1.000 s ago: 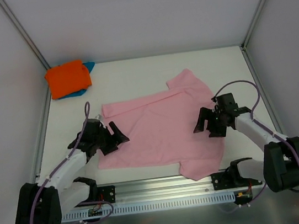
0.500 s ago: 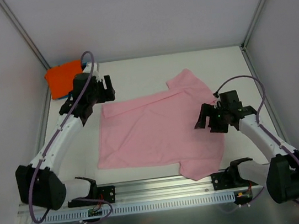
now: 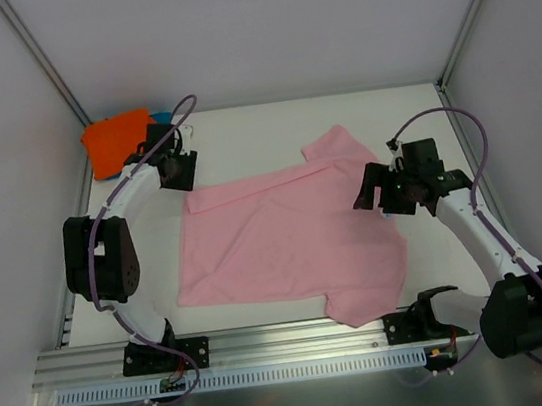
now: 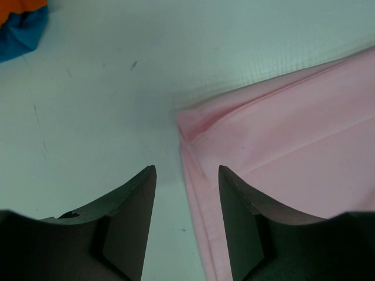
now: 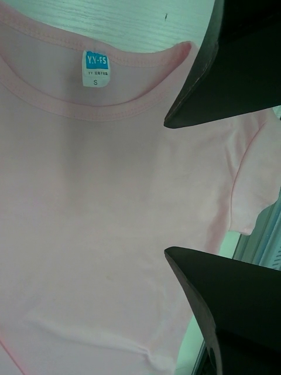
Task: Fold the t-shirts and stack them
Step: Grap the side of the flattened tshirt furthest away from the robot with both arms
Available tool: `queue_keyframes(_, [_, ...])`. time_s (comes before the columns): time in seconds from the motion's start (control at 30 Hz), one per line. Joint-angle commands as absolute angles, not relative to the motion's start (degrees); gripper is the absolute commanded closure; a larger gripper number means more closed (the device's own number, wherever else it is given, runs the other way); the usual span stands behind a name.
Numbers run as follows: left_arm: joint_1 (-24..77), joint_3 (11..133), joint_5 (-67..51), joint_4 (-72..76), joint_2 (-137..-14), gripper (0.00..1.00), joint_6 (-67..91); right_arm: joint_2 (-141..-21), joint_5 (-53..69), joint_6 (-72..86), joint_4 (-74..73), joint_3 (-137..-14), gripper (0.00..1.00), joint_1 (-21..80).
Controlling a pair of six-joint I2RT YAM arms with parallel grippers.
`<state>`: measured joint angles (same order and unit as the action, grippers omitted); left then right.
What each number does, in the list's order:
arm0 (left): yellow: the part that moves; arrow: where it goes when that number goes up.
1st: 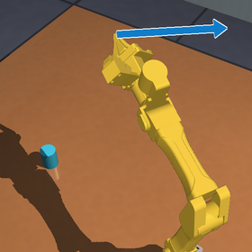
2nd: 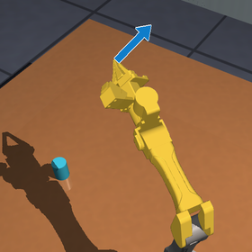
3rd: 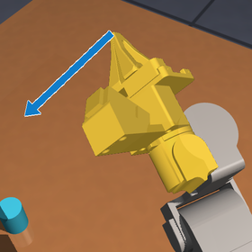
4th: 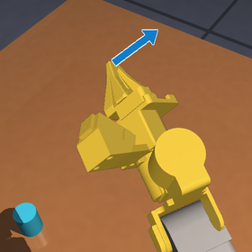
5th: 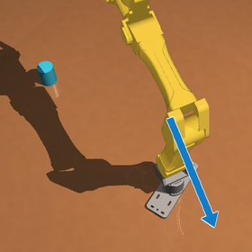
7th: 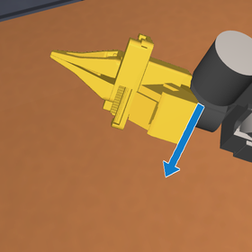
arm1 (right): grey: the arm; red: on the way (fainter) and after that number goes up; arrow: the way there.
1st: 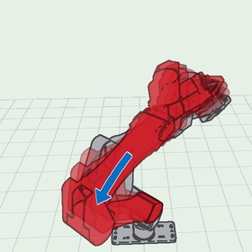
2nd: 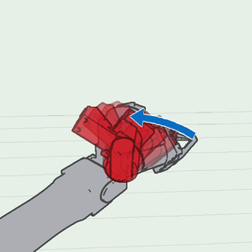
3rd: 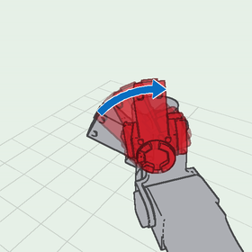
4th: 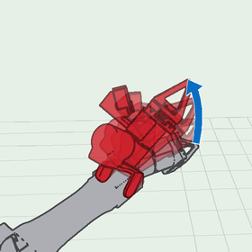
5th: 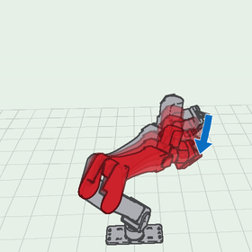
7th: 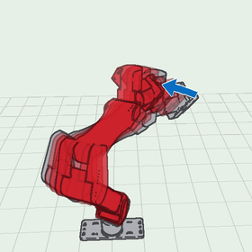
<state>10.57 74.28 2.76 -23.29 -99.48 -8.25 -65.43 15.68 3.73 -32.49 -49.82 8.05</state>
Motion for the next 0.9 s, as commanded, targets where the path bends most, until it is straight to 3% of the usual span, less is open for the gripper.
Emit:
queue_keyframes(0.0, [8.53, 73.66, -1.4, -23.03, -97.39, 0.52, -8.27, -65.74, 15.38, 2.37, -33.49, -49.75, 0.12, 7.65])
queue_keyframes(0.37, [7.47, 75.59, -8.26, -24.52, -102.48, 0.52, -4.66, -65.92, 14.5, 2.2, -34.19, -50.36, 0.13, 7.56])
queue_keyframes(0.87, [7.3, 73.92, -8.0, -22.33, -105.55, 0.54, -4.22, -66.0, 14.24, 2.02, -34.37, -50.27, 0.12, 7.47])
